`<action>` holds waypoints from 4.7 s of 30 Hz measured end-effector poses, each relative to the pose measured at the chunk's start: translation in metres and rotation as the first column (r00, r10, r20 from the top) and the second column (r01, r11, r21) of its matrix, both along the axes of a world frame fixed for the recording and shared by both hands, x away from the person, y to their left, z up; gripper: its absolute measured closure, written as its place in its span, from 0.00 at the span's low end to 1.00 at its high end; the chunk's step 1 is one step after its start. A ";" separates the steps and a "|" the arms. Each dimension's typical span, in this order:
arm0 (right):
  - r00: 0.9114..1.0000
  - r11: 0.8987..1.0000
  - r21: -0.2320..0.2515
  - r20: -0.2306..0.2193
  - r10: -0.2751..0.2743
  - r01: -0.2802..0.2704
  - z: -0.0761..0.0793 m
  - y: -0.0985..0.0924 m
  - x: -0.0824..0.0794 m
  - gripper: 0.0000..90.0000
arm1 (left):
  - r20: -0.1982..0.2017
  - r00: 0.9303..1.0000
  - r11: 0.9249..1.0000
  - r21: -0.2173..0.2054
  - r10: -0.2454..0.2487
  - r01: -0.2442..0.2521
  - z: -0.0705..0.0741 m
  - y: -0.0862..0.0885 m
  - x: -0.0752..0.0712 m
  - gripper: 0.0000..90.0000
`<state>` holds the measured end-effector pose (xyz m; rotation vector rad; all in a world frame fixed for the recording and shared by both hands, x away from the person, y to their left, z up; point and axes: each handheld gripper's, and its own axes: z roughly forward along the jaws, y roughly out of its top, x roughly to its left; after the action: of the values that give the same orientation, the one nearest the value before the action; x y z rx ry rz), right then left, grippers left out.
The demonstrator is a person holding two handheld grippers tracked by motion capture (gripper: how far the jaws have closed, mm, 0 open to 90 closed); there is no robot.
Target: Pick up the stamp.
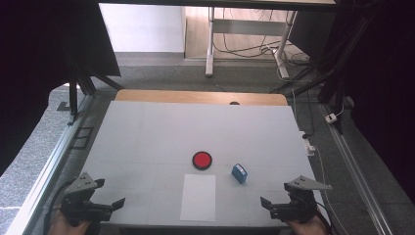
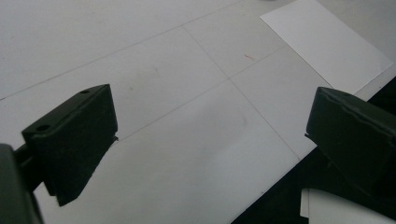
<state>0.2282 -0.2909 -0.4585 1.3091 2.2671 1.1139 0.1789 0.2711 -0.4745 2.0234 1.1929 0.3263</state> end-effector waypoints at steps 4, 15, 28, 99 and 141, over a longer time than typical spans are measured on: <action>1.000 1.000 0.014 -0.007 0.007 -0.006 0.000 -0.001 0.002 0.00 | -0.003 1.000 1.000 -0.007 -0.001 0.001 0.000 0.001 0.000 0.00; 0.999 0.999 -0.011 -0.012 0.038 -0.038 -0.001 0.003 0.002 0.00 | -0.017 0.999 0.999 -0.009 -0.033 0.033 -0.001 0.000 0.001 0.03; 0.998 0.998 -0.029 -0.011 0.056 -0.056 0.000 0.006 0.001 0.00 | -0.019 0.999 0.999 -0.009 -0.037 0.036 -0.001 0.000 0.001 0.02; 0.984 0.971 -0.162 -0.064 0.169 -0.177 -0.013 0.082 0.078 0.00 | -0.020 0.999 0.999 -0.031 -0.038 0.037 -0.001 0.003 0.000 0.02; 0.975 0.948 -0.242 -0.125 0.182 -0.208 -0.021 0.092 0.108 0.79 | -0.021 0.999 0.999 -0.027 -0.045 0.044 -0.001 0.003 0.000 0.02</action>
<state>0.3358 -0.1984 -0.4797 1.0811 2.5597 0.7938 0.1793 0.2737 -0.4760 2.0322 1.1579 0.2659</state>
